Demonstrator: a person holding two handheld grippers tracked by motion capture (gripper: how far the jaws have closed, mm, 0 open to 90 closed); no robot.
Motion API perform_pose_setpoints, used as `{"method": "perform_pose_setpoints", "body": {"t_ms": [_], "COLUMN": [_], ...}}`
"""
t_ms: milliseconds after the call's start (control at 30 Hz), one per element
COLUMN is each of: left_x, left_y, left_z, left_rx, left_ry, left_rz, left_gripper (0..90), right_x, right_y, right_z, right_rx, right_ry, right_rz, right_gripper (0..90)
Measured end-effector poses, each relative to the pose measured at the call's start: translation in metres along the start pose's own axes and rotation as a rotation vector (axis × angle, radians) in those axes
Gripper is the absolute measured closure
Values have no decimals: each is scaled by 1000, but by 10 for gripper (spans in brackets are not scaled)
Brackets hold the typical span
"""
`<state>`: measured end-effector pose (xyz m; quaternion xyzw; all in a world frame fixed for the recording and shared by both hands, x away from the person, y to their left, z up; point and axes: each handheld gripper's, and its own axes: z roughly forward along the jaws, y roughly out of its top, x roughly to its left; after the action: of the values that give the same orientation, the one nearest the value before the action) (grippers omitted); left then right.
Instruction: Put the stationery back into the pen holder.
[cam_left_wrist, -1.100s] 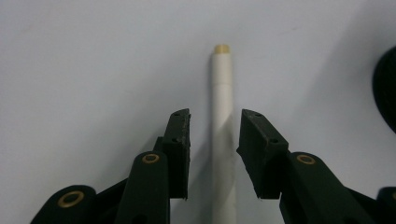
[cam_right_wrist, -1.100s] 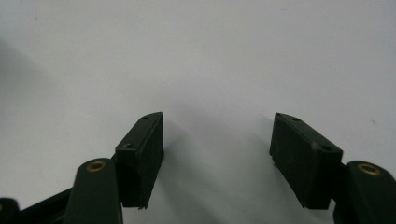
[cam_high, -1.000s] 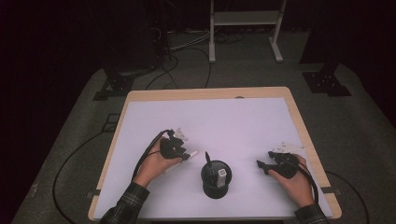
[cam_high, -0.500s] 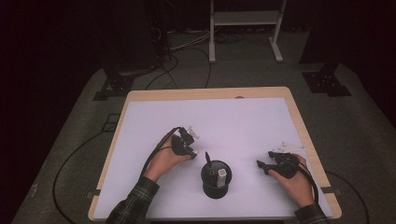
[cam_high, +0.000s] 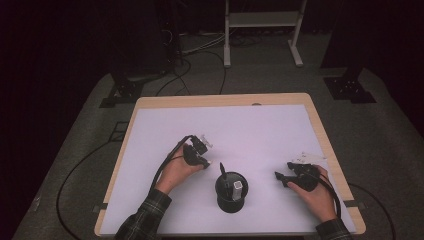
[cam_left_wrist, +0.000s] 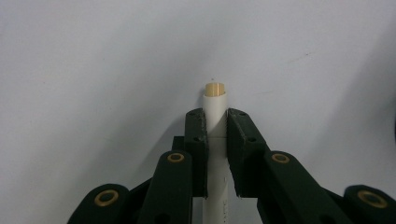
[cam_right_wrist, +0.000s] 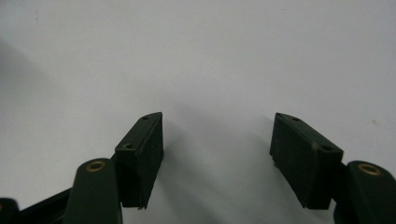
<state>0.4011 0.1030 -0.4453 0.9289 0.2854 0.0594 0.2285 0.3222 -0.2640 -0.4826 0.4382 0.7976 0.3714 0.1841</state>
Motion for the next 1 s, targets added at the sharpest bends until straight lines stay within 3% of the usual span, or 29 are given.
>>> {"method": "perform_pose_setpoints", "body": {"t_ms": [133, 533, 1000], "left_x": [1, -2, -1], "left_y": [-2, -4, -11], "left_z": [-3, -25, -57], "left_rx": [-16, -91, -204], "left_ry": [-25, -35, -22], "left_rz": [-12, -19, -33], "left_gripper": [784, 784, 784], "right_x": [0, 0, 0], "right_y": [0, 0, 0], "right_z": [0, 0, 0], "right_rx": [0, -1, 0], "right_ry": [0, -1, -2], "right_rz": [-1, -3, -6], "right_gripper": [336, 335, 335]}}
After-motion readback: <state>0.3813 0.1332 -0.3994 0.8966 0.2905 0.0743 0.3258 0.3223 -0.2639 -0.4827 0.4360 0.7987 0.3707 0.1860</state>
